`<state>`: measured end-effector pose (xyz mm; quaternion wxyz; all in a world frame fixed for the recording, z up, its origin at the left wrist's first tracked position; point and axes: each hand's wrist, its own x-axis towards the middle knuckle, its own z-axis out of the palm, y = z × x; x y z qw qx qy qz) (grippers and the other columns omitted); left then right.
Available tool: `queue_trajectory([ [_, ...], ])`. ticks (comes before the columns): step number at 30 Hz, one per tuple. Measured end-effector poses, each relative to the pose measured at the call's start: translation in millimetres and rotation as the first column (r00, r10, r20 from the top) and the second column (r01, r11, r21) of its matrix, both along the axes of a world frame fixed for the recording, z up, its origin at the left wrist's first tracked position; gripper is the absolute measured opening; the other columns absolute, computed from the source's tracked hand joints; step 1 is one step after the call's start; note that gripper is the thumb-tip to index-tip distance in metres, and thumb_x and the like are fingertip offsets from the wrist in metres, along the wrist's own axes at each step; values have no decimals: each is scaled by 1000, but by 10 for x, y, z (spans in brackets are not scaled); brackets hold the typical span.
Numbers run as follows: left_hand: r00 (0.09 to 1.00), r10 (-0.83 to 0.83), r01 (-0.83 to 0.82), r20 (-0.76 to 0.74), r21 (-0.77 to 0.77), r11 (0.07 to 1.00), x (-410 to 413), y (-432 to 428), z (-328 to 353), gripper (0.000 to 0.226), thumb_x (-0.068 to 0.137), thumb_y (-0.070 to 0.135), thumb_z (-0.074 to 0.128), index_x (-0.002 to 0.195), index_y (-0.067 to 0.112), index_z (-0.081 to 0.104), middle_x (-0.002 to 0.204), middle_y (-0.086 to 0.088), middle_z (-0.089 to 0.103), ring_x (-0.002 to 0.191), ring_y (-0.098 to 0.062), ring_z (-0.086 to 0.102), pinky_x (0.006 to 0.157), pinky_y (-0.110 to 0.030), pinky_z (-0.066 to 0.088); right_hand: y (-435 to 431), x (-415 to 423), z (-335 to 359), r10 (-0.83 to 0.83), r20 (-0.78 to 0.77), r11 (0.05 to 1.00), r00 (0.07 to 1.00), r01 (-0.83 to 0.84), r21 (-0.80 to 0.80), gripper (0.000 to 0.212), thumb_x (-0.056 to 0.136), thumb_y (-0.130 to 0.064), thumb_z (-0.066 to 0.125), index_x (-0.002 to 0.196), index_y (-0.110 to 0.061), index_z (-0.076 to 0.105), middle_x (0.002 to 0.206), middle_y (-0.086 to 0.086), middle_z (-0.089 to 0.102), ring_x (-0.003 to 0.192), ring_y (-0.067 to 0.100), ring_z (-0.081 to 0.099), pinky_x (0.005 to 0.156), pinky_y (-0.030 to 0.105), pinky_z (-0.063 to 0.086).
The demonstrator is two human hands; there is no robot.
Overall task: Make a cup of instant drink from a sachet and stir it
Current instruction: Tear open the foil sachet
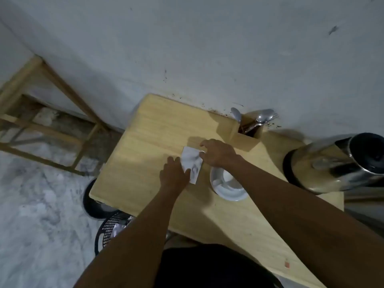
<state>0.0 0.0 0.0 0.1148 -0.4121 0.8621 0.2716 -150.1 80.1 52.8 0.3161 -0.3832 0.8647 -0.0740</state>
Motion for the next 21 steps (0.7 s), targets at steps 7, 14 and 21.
queue_trajectory([
  [7,998,-69,67,-12,-119,991,32,-57,-97,47,87,45,54,125,17,50,121,-9,49,104,-29,57,85,-41,44,-230,48,-280,-66,-64,987,996,75,143,31,88,-29,47,116,-22,58,121,3,62,108,27,57,91,39,40],
  [14,996,3,-15,-85,-140,990,27,-141,-121,51,84,50,53,122,15,50,118,-12,55,105,-30,54,85,-39,43,-278,47,-274,-258,121,964,958,264,-39,13,89,-26,57,91,-25,70,100,-2,67,94,20,62,79,32,48],
  [21,851,253,-31,-460,438,899,-99,-615,347,25,88,39,55,101,22,67,99,-4,71,89,-11,62,86,-39,53,-18,114,260,-358,448,805,819,514,-297,18,91,-22,66,91,-7,75,87,5,71,71,10,59,67,18,46],
])
